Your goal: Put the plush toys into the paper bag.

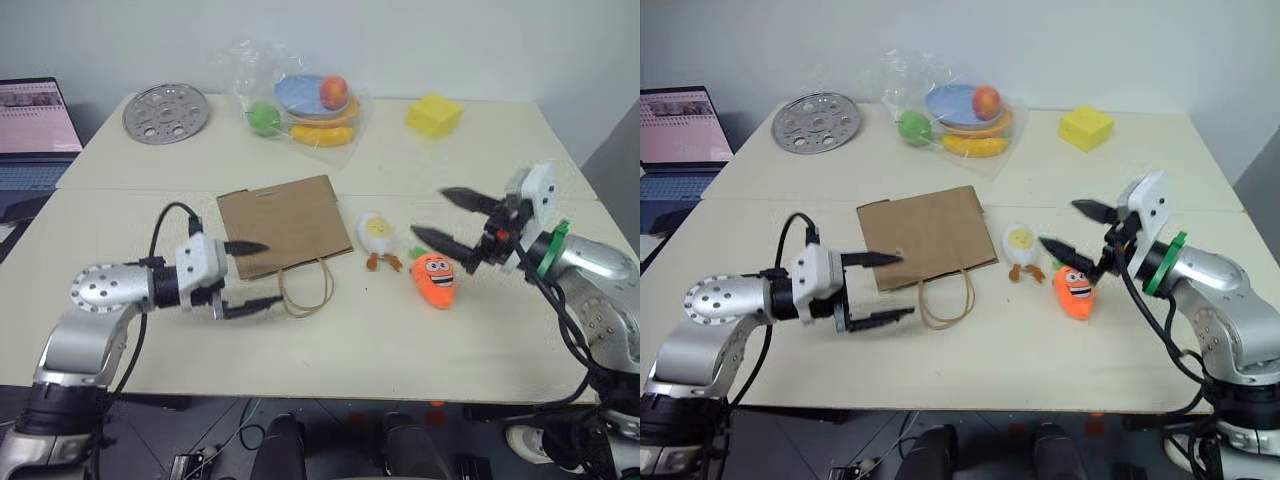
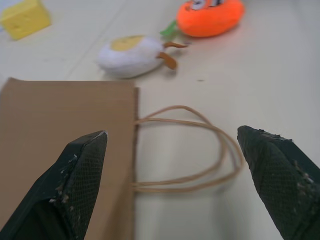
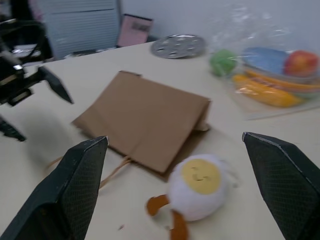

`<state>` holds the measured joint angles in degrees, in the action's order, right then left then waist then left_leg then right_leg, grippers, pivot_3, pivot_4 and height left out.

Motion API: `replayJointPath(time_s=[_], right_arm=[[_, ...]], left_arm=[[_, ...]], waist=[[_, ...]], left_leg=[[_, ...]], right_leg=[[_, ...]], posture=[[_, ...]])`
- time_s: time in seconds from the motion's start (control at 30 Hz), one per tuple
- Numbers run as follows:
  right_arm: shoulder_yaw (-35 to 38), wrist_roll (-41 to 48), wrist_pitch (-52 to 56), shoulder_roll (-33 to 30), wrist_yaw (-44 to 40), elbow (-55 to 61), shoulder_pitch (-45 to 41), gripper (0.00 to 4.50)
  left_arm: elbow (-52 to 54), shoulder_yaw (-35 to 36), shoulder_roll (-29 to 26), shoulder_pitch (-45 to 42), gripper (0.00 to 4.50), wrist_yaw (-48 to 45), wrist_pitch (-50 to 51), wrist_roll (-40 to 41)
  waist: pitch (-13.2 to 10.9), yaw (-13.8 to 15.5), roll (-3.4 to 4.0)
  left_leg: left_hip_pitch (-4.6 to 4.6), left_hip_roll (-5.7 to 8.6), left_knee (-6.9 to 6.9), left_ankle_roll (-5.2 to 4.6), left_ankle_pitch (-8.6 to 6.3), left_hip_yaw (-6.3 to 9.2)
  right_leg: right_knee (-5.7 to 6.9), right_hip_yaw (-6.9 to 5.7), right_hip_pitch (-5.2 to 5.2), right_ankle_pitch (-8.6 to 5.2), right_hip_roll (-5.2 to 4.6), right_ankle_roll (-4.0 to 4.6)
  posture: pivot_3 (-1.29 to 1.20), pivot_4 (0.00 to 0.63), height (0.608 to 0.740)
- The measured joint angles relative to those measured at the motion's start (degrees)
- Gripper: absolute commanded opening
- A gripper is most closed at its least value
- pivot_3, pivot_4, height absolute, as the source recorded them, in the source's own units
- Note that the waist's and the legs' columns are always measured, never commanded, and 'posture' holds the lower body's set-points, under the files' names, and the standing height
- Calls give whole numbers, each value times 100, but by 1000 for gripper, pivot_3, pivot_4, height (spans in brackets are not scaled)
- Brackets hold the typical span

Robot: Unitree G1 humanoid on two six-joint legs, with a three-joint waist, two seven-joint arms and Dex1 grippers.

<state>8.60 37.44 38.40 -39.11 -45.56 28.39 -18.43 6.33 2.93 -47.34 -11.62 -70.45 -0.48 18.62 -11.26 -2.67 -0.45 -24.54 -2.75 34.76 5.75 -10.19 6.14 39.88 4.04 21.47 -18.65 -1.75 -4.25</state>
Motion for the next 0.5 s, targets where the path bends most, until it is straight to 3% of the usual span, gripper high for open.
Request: replayJointPath(time_s=[0.23, 0.5], right_arm=[[-89, 287, -14, -355, -301, 796, 452, 4500], [-56, 656, 454, 44, 730, 829, 416, 4500]], left_arm=[[-807, -551, 313, -15, 4438, -130, -1498, -697], [-1956, -741, 868, -439, 4438, 636, -2423, -1372]], waist=[[1, 75, -3], [2, 79, -4]], left_leg=[[11, -1, 9, 0, 1, -7], [10, -2, 7, -1, 1, -3]], right_leg=[[-7, 5, -10, -4, 1, 3], [-2, 3, -8, -3, 3, 3]], posture=[[0, 150, 740], [0, 150, 740]])
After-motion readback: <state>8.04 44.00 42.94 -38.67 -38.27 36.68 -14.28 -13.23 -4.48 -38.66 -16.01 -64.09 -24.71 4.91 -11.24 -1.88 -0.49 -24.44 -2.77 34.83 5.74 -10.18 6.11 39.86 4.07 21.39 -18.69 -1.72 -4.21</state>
